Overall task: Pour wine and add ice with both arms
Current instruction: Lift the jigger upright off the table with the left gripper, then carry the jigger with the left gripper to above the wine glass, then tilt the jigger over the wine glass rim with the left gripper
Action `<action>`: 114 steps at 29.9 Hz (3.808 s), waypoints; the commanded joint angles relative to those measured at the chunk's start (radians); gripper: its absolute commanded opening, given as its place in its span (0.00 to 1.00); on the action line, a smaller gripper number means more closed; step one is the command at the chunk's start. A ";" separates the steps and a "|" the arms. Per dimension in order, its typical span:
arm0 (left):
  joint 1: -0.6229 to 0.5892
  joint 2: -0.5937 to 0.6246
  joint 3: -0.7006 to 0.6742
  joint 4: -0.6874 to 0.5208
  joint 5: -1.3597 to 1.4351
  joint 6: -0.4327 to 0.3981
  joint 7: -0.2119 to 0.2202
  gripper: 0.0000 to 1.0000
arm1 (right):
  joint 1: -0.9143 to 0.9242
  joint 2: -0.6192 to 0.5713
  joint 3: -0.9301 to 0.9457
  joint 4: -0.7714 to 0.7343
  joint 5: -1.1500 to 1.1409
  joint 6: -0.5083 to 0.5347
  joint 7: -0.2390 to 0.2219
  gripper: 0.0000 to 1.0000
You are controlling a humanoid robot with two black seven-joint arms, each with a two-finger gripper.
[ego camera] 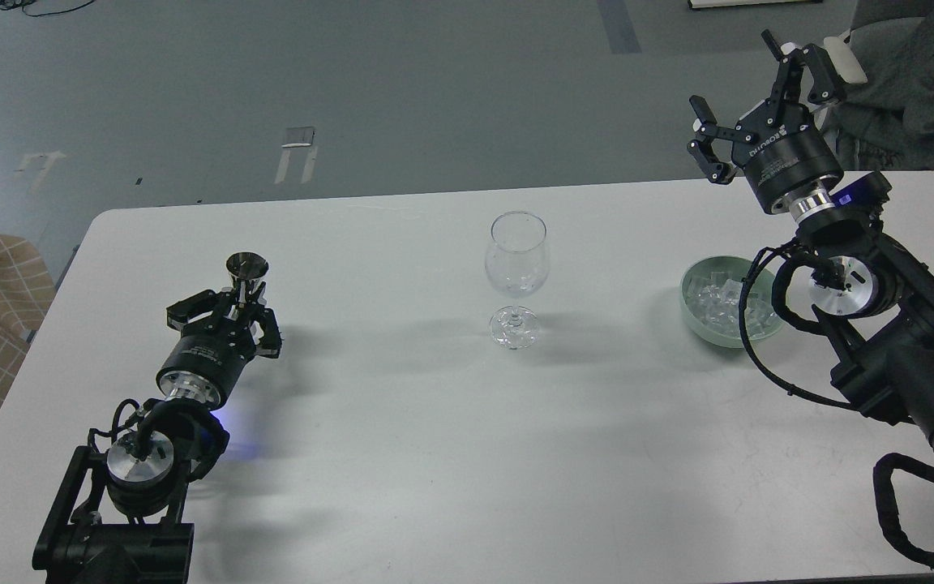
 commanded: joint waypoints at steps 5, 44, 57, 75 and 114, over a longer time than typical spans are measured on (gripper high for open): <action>-0.027 0.000 0.013 -0.020 -0.002 0.009 -0.001 0.00 | -0.004 0.003 0.000 -0.002 0.000 0.000 0.000 1.00; -0.124 0.000 0.363 -0.315 -0.040 0.267 -0.002 0.00 | -0.009 0.005 -0.002 0.000 0.000 0.003 -0.008 1.00; -0.190 0.000 0.467 -0.347 -0.045 0.348 -0.004 0.00 | -0.009 0.005 -0.002 -0.002 0.000 0.003 -0.008 1.00; -0.271 0.000 0.555 -0.343 -0.034 0.397 -0.024 0.00 | -0.009 0.005 0.000 -0.002 0.000 0.003 -0.008 1.00; -0.328 0.000 0.664 -0.280 0.271 0.396 -0.012 0.00 | -0.015 0.020 0.002 -0.002 0.000 0.003 -0.005 1.00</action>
